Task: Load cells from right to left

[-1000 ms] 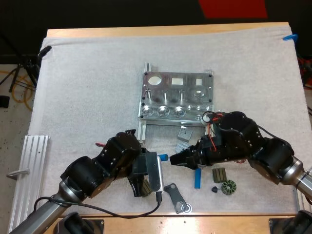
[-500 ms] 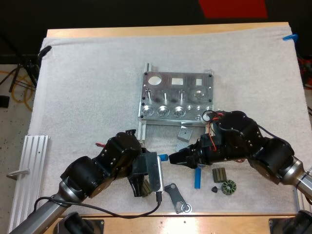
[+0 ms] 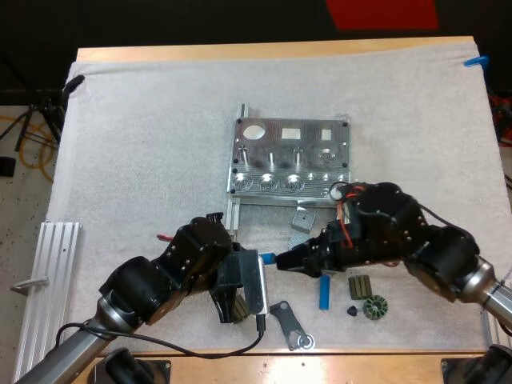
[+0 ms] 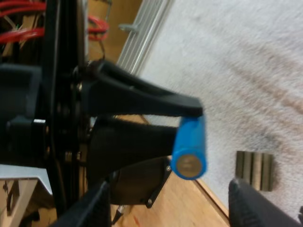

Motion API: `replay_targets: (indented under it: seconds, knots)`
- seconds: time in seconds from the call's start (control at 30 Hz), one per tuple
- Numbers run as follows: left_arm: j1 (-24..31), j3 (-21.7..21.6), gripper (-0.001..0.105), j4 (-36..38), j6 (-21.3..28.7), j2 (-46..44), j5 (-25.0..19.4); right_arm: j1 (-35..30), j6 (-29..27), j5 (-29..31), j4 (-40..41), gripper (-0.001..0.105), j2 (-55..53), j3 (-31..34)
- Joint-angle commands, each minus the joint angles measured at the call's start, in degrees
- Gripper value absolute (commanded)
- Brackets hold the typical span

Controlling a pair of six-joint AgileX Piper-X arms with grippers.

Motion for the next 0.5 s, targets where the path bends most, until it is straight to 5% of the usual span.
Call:
replay_targets:
  seconds: [0.0, 0.47]
  knots:
    - [-0.2, -0.1, 0.014, -0.7, 0.0, -0.3, -0.1, 0.9, -0.2, 0.1, -0.9, 0.054, 0.7, -0.6]
    - [-0.2, -0.1, 0.014, -0.7, -0.1, -0.3, 1.2, 1.5, -0.2, 1.2, -3.4, 0.054, 2.5, -0.6]
